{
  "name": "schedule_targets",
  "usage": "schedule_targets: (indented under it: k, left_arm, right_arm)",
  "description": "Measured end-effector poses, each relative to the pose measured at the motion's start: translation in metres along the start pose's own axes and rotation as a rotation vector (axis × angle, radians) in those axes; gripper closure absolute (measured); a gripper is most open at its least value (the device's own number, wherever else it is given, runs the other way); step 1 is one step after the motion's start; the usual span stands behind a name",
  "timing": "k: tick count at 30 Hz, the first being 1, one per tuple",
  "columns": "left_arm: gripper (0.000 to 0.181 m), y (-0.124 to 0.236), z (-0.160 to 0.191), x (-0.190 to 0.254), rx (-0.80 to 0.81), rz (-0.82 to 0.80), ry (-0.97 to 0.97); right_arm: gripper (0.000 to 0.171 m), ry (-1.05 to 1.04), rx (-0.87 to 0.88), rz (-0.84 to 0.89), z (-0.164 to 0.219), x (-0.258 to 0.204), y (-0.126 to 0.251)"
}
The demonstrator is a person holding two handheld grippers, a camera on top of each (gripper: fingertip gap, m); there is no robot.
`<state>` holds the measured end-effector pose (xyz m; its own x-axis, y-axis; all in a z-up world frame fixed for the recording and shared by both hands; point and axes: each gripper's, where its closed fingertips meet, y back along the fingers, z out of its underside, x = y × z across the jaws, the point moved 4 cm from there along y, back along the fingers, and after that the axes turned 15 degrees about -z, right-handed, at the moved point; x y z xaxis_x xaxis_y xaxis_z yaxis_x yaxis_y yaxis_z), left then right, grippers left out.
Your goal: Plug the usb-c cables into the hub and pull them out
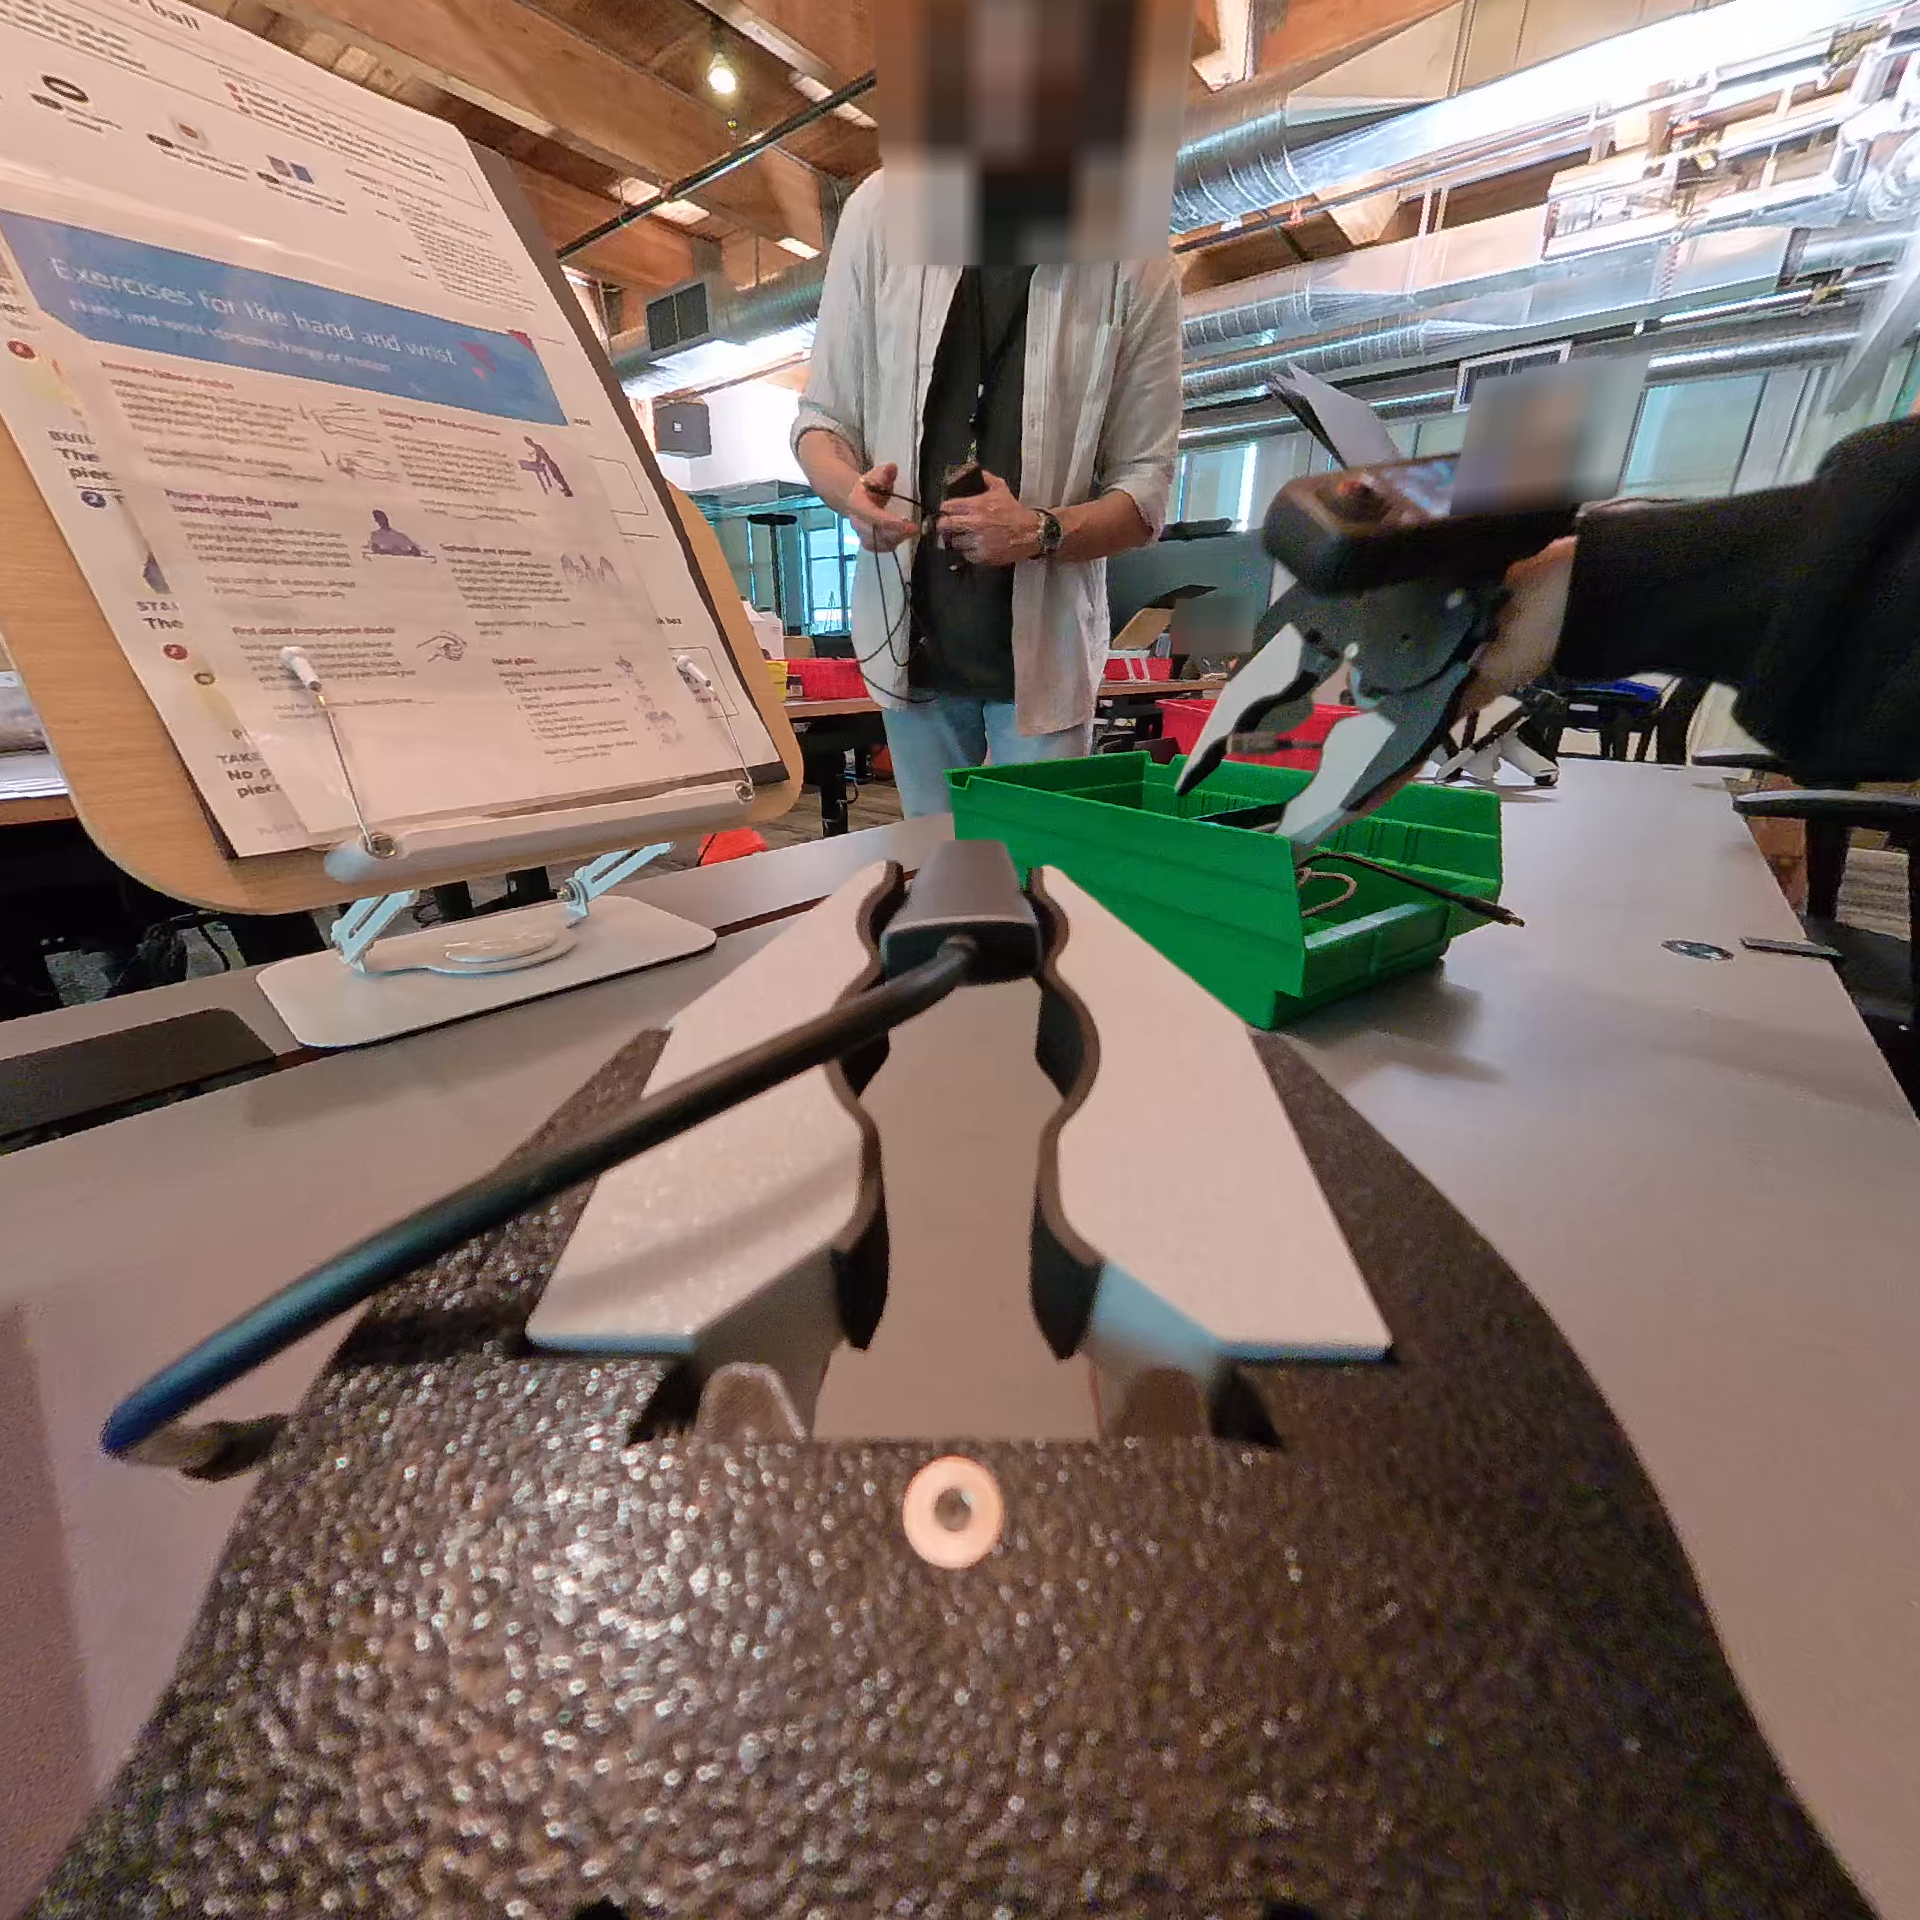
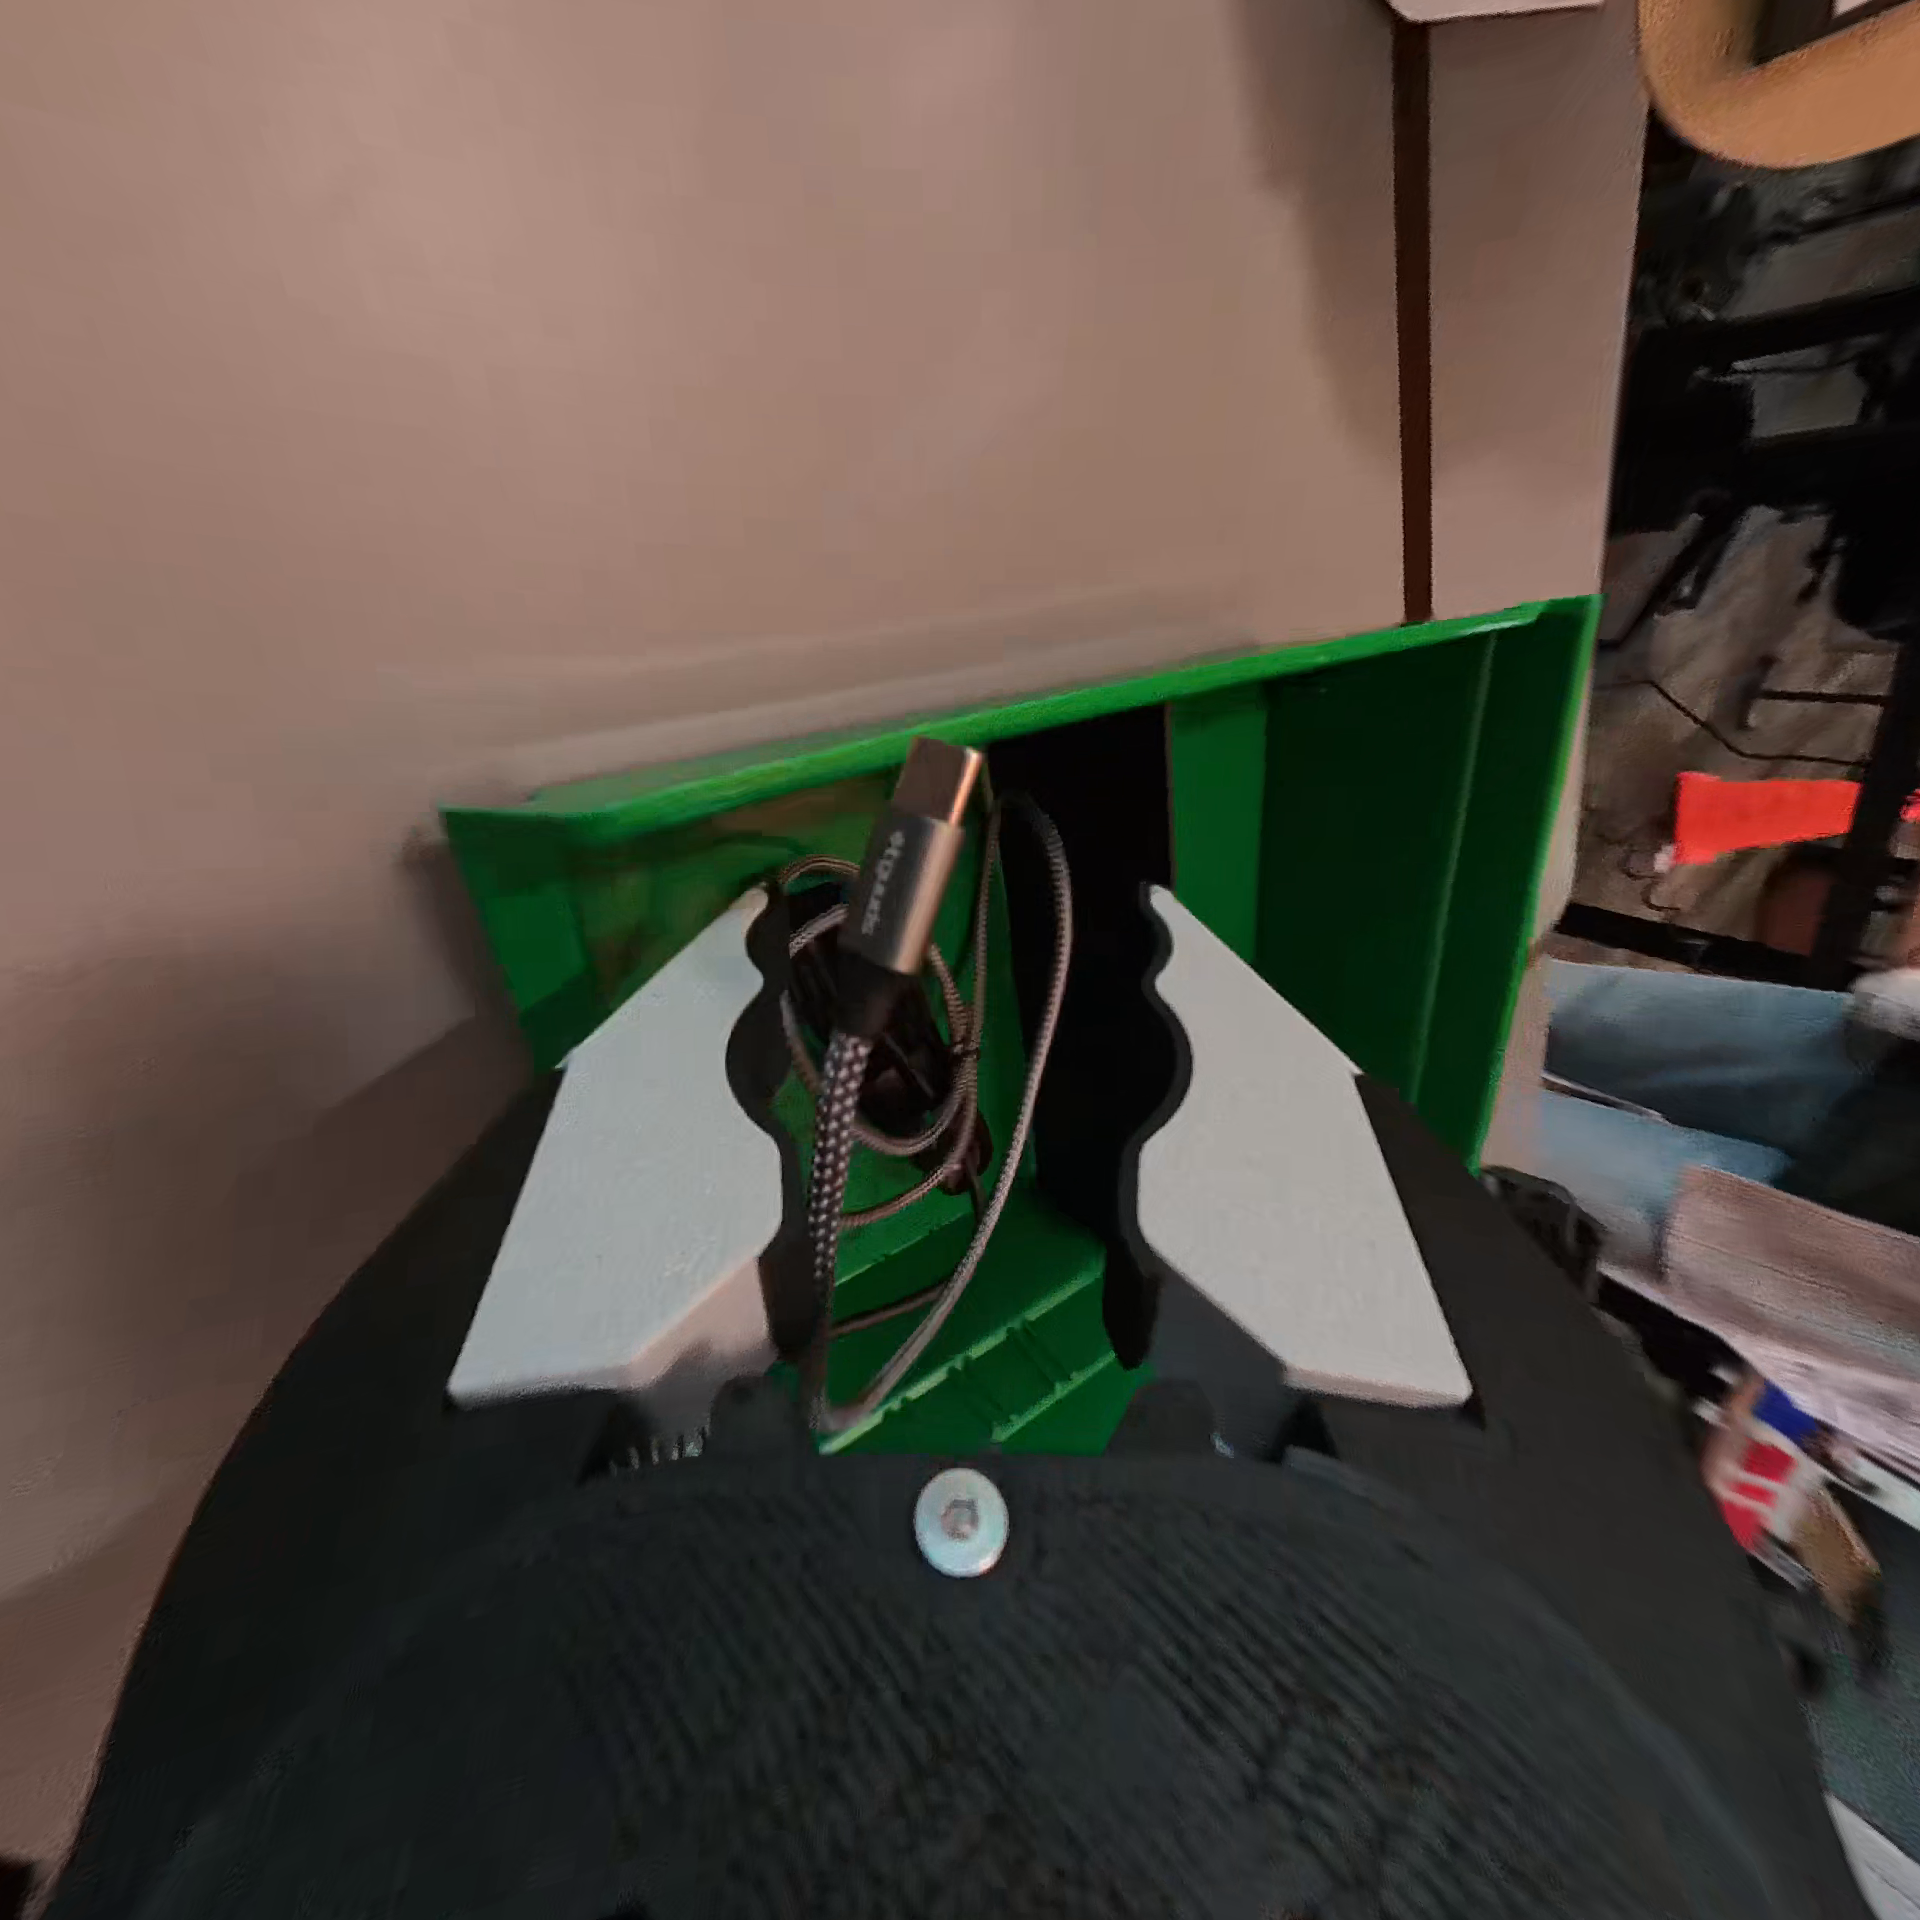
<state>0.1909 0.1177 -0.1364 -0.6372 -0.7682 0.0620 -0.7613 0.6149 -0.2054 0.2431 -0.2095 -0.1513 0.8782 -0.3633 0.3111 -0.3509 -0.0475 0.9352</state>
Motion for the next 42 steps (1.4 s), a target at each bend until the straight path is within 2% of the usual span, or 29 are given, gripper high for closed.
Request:
schedule_targets:
  k: [3,8,12,15,18,20,22,24,26,29,33,38,41,42]
  left_arm:
    - [0.16,0.0,0.0,0.001,-0.003,0.005,0.002]
    - [0.16,0.0,0.002,0.0,-0.007,0.004,0.009]
    - [0.16,0.001,0.002,-0.001,-0.01,0.005,0.021]
    - [0.16,0.001,0.003,-0.001,-0.012,0.008,0.02]
    - [0.16,0.0,0.004,0.0,-0.019,0.014,0.02]
    - [0.16,0.0,0.004,0.001,-0.02,0.015,0.018]
    - [0.16,0.0,0.004,0.001,-0.023,0.015,0.018]
    - [0.16,0.0,0.005,0.0,-0.025,0.013,0.021]
    - [0.16,0.0,0.005,0.0,-0.026,0.011,0.023]
    - [0.16,0.0,0.005,-0.001,-0.027,0.008,0.029]
    - [0.16,0.0,0.005,-0.001,-0.03,0.014,0.039]
    - [0.16,0.0,0.006,0.0,-0.034,0.016,0.035]
    - [0.16,0.0,0.006,-0.001,-0.032,0.014,0.045]
    - [0.16,0.0,0.006,-0.001,-0.033,0.016,0.047]
  right_arm:
    - [0.105,-0.027,0.037,-0.078,0.006,-0.008,0.013]
    - [0.105,-0.013,-0.017,-0.102,0.021,-0.02,0.015]
    - [0.099,0.094,-0.243,-0.073,0.05,-0.026,0.015]
    - [0.095,0.099,-0.346,-0.092,0.072,-0.026,0.02]
    - [0.086,-0.026,-0.363,-0.153,0.092,-0.025,0.027]
    - [0.087,-0.153,-0.349,-0.183,0.103,-0.021,0.028]
    - [0.087,-0.283,-0.367,-0.137,0.114,-0.009,0.026]
    - [0.093,-0.318,-0.394,-0.018,0.121,0.008,0.023]
    - [0.099,-0.258,-0.473,0.135,0.125,0.021,0.022]
    - [0.096,0.006,-0.569,0.142,0.121,0.016,0.02]
    - [0.094,0.127,-0.591,0.298,0.117,0.038,0.041]
    - [0.09,0.428,-0.79,0.43,0.131,0.059,0.061]
    - [0.096,0.438,-0.809,0.442,0.14,0.063,0.068]
    - [0.091,0.428,-0.784,0.434,0.142,0.062,0.069]
